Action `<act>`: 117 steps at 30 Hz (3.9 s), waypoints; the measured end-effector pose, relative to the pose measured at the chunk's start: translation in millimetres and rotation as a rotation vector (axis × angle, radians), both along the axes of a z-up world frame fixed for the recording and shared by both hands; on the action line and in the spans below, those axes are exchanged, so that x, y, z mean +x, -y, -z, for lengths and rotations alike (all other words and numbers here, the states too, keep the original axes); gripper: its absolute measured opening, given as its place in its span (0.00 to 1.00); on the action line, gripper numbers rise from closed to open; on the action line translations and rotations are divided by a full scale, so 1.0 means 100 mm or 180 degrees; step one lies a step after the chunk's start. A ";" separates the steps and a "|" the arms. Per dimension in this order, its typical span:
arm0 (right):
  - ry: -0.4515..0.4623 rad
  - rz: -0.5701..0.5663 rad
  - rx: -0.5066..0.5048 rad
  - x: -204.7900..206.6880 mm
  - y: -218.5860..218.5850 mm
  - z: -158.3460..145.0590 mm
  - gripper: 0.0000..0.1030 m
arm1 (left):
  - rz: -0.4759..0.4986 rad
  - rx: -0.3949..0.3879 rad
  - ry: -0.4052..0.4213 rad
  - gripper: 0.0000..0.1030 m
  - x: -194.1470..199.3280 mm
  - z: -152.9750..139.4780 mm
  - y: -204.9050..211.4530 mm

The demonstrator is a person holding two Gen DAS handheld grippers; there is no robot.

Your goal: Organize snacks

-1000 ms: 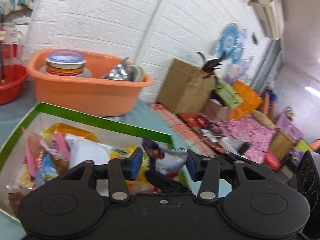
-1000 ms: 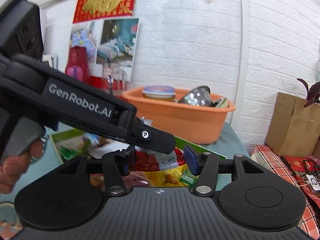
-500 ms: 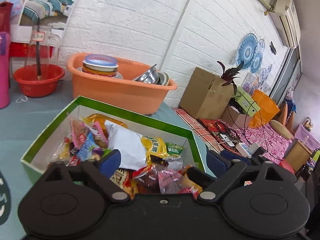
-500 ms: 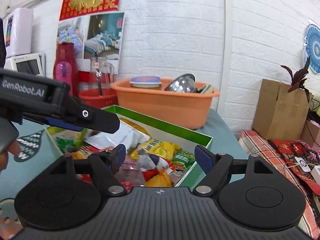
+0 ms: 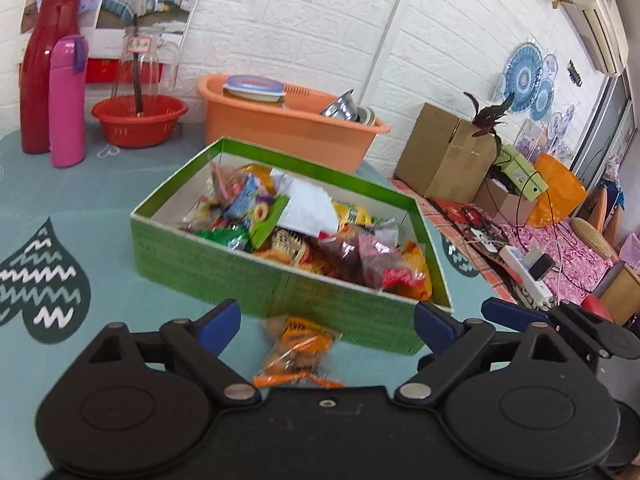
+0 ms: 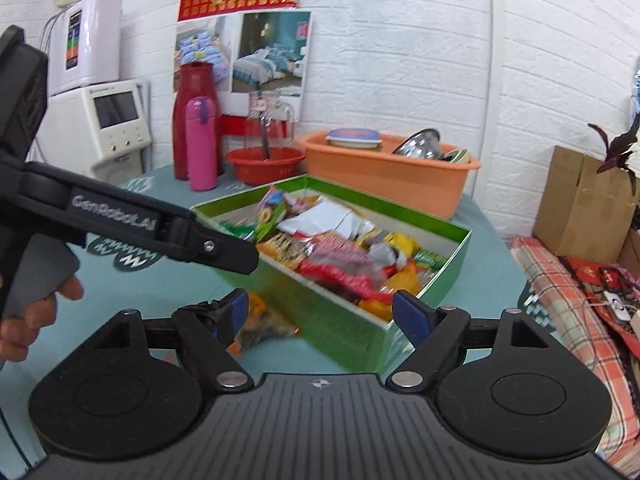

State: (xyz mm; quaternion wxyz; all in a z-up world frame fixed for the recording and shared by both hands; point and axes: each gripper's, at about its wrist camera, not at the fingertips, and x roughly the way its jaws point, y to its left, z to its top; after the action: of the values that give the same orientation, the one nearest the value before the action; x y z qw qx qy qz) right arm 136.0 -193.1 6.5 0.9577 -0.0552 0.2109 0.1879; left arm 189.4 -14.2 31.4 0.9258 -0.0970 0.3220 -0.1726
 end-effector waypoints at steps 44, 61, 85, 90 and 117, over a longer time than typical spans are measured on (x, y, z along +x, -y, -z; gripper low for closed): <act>-0.0686 -0.0566 0.0261 -0.01 -0.56 0.50 1.00 | 0.0380 -0.0526 -0.0665 0.88 -0.05 0.58 -0.24; -0.0157 -0.0494 0.0279 -0.07 -0.35 0.16 0.27 | 0.0441 -0.0326 0.0046 0.83 -0.12 -0.03 0.00; 0.0094 0.0174 0.0364 1.16 0.36 0.17 0.56 | 0.0655 -0.0115 0.0138 1.00 1.42 -0.05 0.86; 0.0136 0.0302 0.0284 1.13 0.40 0.26 1.00 | 0.0433 -0.0132 0.0183 1.00 1.32 -0.03 0.65; 0.0057 0.0319 0.0293 -0.63 0.40 -0.04 1.00 | -0.0338 0.0643 0.0474 1.00 -0.96 -0.06 0.24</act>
State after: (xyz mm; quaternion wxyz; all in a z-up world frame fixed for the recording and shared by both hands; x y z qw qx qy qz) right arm 72.8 -233.0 10.7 0.9692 -0.0021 0.1960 0.1488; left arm 93.6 -38.0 37.5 0.9600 -0.0072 0.2625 -0.0967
